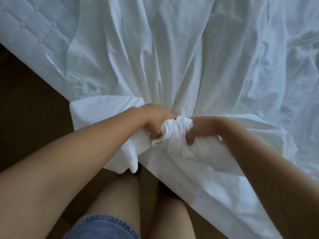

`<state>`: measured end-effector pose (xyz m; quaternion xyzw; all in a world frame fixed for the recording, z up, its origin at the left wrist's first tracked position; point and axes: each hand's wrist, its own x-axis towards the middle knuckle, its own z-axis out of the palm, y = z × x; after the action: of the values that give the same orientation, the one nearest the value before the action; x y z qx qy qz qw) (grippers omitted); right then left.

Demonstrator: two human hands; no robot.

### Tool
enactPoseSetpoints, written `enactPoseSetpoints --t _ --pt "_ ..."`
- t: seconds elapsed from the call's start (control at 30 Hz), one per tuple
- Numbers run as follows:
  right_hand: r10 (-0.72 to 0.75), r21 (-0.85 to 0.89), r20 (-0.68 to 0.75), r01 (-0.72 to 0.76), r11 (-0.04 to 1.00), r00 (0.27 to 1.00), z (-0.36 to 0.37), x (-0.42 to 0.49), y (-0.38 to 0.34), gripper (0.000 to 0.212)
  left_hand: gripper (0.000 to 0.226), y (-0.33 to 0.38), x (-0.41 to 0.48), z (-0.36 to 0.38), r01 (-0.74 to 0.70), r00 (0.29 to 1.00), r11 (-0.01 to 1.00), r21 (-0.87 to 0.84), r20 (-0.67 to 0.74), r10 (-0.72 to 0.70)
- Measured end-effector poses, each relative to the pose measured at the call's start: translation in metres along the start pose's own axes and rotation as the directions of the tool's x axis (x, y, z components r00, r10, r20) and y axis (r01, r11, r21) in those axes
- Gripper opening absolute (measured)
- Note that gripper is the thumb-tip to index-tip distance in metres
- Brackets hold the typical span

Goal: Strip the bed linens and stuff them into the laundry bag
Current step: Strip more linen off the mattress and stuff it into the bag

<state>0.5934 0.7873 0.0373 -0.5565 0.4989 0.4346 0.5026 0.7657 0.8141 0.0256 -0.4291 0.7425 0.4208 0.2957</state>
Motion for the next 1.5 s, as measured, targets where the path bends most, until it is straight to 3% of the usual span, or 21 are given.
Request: enactPoseSetpoints --t 0.03,0.1,0.13,0.2,0.23,0.27,0.33,0.37,0.43,0.47,0.57,0.67,0.73,0.77,0.87,0.97,1.03,1.13,1.23,1.37,1.5 --pt "-0.001 -0.113 -0.041 -0.004 0.994 0.999 0.011 -0.001 0.002 0.065 0.074 0.002 0.002 0.002 -0.005 1.0 1.0 -0.004 0.03 0.005" --pt "-0.121 -0.388 -0.369 -0.035 0.921 0.921 0.027 -0.009 0.002 0.073 0.066 -0.001 0.009 -0.003 0.0 0.998 0.998 -0.064 0.06 0.004" --pt "-0.268 -0.481 -0.554 -0.041 0.876 0.788 0.033 -0.015 -0.001 0.072 0.061 -0.004 0.013 -0.01 -0.002 0.998 0.993 -0.116 0.064 0.009" --pt "-0.464 -0.536 -0.746 -0.019 0.844 0.478 0.052 -0.022 -0.009 0.073 0.059 -0.012 0.015 -0.028 -0.005 1.0 0.99 -0.143 0.015 0.007" --pt "-0.499 -0.53 -0.784 0.02 0.848 0.369 0.066 -0.022 -0.013 0.075 0.067 -0.017 0.013 -0.034 0.013 0.999 0.997 -0.079 -0.046 -0.016" --pt "-0.515 -0.533 -0.791 0.04 0.845 0.331 0.083 -0.018 -0.015 0.079 0.079 -0.021 0.008 -0.037 0.058 0.992 0.997 0.045 -0.118 -0.052" --pt "-0.527 -0.555 -0.778 0.018 0.831 0.343 0.111 -0.004 -0.011 0.09 0.088 -0.021 -0.01 -0.026 0.171 0.946 0.963 0.21 -0.307 -0.101" --pt "-0.547 -0.582 -0.768 -0.008 0.813 0.332 0.118 0.004 -0.006 0.098 0.079 -0.016 -0.018 -0.011 0.211 0.89 0.954 0.215 -0.445 -0.097" --pt "-0.608 -0.64 -0.736 -0.016 0.768 0.298 0.111 0.02 0.004 0.109 0.058 0.002 -0.025 0.036 0.239 0.675 0.958 0.161 -0.736 -0.045" --pt "-0.631 -0.661 -0.714 0.007 0.751 0.302 0.101 0.024 0.006 0.11 0.061 0.014 -0.03 0.059 0.263 0.629 0.951 0.161 -0.776 -0.042" --pt "-0.635 -0.65 -0.663 0.117 0.751 0.396 0.055 0.031 0.003 0.11 0.097 0.034 -0.026 0.1 0.316 0.781 0.924 0.216 -0.612 -0.124" --pt "-0.553 -0.533 -0.575 0.237 0.812 0.603 -0.006 0.028 -0.01 0.111 0.087 0.016 0.001 0.084 0.321 0.782 0.929 0.187 -0.606 -0.148" --pt "-0.476 -0.472 -0.571 0.207 0.857 0.669 -0.044 0.028 -0.015 0.104 0.081 -0.011 0.023 0.047 0.284 0.766 0.944 0.17 -0.632 -0.117" --pt "-0.434 -0.447 -0.614 0.161 0.88 0.659 -0.059 0.027 -0.019 0.1 0.089 -0.025 0.036 0.025 0.234 0.729 0.959 0.158 -0.681 -0.066" --pt "-0.279 -0.293 -0.809 0.056 0.954 0.518 -0.075 0.028 -0.036 0.076 0.123 -0.061 0.062 -0.019 -0.105 0.865 0.992 -0.065 -0.499 0.059" --pt "-0.311 -0.303 -0.923 0.07 0.95 0.225 -0.038 0.03 -0.043 0.062 0.101 -0.078 0.07 -0.057 -0.243 0.865 0.955 -0.168 -0.484 0.134" --pt "-0.421 -0.429 -0.874 0.022 0.903 0.243 -0.009 0.032 -0.032 0.083 0.077 -0.084 0.073 -0.08 -0.278 0.882 0.935 -0.218 -0.443 0.159" --pt "-0.508 -0.555 -0.802 -0.078 0.828 0.314 -0.021 0.043 -0.013 0.118 0.064 -0.088 0.073 -0.11 -0.211 0.939 0.942 -0.259 -0.323 0.121" --pt "-0.488 -0.551 -0.792 -0.086 0.83 0.367 -0.067 0.051 -0.015 0.117 0.061 -0.087 0.075 -0.131 -0.151 0.955 0.959 -0.24 -0.287 0.078" --pt "-0.4 -0.478 -0.74 -0.003 0.878 0.541 -0.109 0.046 -0.024 0.113 0.08 -0.062 0.061 -0.119 0.113 0.82 0.99 0.083 -0.57 -0.046" --pt "-0.316 -0.386 -0.709 0.028 0.922 0.63 -0.137 0.04 -0.035 0.099 0.116 -0.031 0.04 -0.075 0.296 0.886 0.88 0.372 -0.451 -0.107"
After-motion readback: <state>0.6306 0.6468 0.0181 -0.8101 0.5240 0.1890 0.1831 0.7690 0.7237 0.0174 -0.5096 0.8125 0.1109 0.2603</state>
